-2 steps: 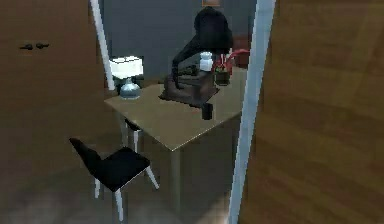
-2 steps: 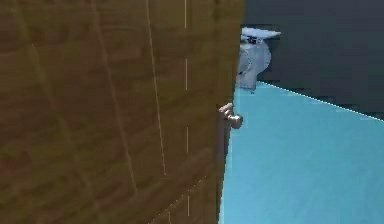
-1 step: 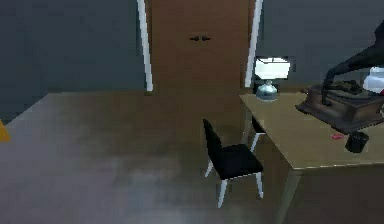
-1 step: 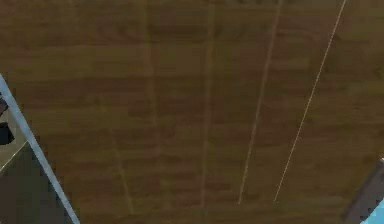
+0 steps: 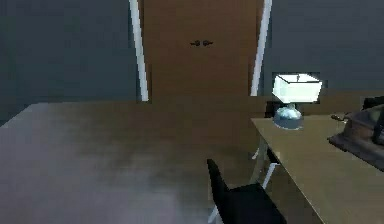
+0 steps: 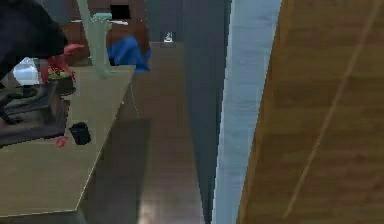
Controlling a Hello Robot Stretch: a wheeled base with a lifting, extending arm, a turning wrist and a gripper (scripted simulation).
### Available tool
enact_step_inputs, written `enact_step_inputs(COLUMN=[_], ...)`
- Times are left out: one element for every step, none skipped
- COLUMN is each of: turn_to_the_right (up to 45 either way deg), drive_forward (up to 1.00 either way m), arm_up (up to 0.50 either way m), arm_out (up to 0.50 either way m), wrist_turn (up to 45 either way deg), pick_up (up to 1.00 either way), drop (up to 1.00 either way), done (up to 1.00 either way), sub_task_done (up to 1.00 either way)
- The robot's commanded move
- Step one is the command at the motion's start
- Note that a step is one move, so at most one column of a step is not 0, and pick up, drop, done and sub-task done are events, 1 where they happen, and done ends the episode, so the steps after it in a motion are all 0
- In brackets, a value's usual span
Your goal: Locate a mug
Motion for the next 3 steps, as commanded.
enact_step_inputs(turn_to_the_right=[45.0,3.0,0.0], drive_forward=[0.0,0.0,0.2], arm_up=[0.0,0.0,0.0], arm_out=[0.0,0.0,0.0], wrist_turn=[0.0,0.0,0.0], pick_up=[0.0,0.0,0.0], drop=[0.0,0.0,0.0], done=[0.0,0.0,0.0], sub_task_done=[0.0,0.0,0.0])
